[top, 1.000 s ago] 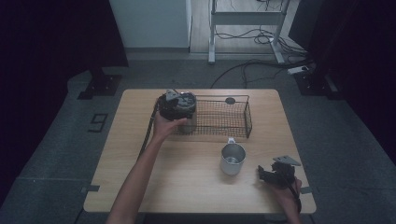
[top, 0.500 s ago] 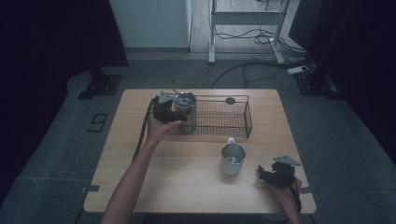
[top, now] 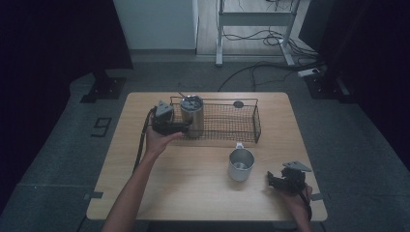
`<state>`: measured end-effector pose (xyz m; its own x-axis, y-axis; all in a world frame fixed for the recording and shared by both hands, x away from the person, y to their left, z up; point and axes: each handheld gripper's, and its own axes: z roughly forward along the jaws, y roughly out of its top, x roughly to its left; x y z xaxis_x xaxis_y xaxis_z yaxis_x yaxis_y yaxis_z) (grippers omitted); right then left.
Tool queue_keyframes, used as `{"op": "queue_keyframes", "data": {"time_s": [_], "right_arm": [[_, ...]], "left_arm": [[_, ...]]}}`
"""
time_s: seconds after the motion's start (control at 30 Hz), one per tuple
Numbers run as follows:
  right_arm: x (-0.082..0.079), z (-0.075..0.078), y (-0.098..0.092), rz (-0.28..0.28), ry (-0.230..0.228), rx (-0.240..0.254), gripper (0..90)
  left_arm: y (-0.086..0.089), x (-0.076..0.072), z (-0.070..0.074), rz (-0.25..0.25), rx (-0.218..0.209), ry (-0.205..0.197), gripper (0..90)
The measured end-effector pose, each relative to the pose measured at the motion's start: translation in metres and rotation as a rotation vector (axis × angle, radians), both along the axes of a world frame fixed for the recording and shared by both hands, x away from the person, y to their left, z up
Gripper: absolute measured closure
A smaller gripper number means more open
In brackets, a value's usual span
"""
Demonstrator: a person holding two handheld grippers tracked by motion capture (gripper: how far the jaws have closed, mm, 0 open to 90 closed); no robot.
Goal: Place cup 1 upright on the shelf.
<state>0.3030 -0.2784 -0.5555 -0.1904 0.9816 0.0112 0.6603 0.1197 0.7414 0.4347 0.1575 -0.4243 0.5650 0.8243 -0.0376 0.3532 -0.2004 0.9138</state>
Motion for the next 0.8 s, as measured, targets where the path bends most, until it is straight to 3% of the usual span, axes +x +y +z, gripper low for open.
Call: {"op": "queue_keyframes", "data": {"time_s": [0.37,0.67,0.8], "right_arm": [[0.0,0.0,0.0,-0.002,0.001,0.002,14.9],[0.0,0.0,0.0,-0.002,0.0,0.002,14.9],[0.0,0.0,0.0,-0.002,0.0,0.002,14.9]], "left_arm": [[0.009,-0.025,-0.014,-0.014,0.035,0.048,1.8],[0.022,-0.049,-0.028,-0.005,0.022,0.07,2.8],[0.024,-0.062,-0.036,-0.002,0.017,0.097,3.8]]}}
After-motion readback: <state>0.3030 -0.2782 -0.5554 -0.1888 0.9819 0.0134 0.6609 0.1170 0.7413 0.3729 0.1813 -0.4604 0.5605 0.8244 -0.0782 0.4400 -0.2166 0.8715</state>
